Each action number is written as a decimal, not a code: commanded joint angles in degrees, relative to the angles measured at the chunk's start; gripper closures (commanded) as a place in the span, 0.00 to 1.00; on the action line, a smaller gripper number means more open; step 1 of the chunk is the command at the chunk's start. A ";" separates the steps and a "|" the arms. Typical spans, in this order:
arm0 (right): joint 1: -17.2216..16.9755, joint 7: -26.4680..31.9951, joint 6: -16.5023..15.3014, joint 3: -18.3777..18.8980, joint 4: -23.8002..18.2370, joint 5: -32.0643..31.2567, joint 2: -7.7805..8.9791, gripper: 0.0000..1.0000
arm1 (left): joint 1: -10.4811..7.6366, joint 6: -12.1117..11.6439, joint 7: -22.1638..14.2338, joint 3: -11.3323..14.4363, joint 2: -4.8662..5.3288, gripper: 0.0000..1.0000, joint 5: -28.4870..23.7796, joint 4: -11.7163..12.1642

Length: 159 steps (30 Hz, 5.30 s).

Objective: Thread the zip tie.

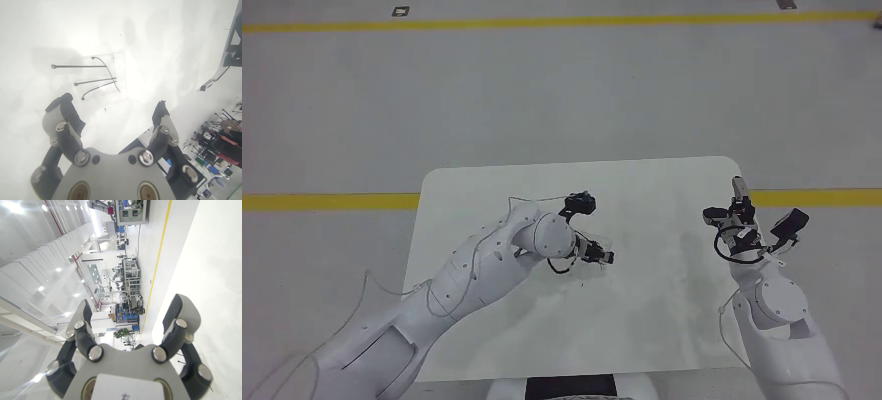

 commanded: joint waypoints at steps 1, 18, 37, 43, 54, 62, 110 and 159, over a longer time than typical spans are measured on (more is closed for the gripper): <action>0.00 0.00 0.00 0.00 0.00 0.00 0.00 0.00 | 0.43 0.00 0.01 -1.40 -0.72 0.00 -0.51 1.57; 0.00 0.00 0.00 0.00 0.00 0.00 0.00 0.00 | 1.99 0.00 -5.86 -8.98 -7.30 0.00 7.77 6.10; 0.00 0.00 0.00 0.00 0.00 0.00 0.00 0.00 | -0.25 -15.08 -7.29 -5.46 -6.25 0.00 13.22 6.70; 0.00 0.00 0.00 0.00 0.00 0.00 0.00 0.00 | -1.56 -14.35 -7.70 -3.45 -6.76 0.00 13.50 8.58; 0.00 0.00 0.00 0.00 0.00 0.00 0.00 0.00 | -0.61 -16.16 -5.02 -3.58 -6.59 0.00 13.16 6.89; 0.00 0.00 0.00 0.00 0.00 0.00 0.00 0.00 | 0.64 -19.33 -3.91 -3.39 -5.94 0.00 12.36 5.02; 0.00 0.00 0.00 0.00 0.00 0.00 0.00 0.00 | -3.18 -23.81 -5.32 7.21 -8.58 0.00 7.19 11.27; 0.00 0.00 0.00 0.00 0.00 0.00 0.00 0.00 | -7.60 -31.64 -14.20 8.53 -4.94 0.00 12.37 4.03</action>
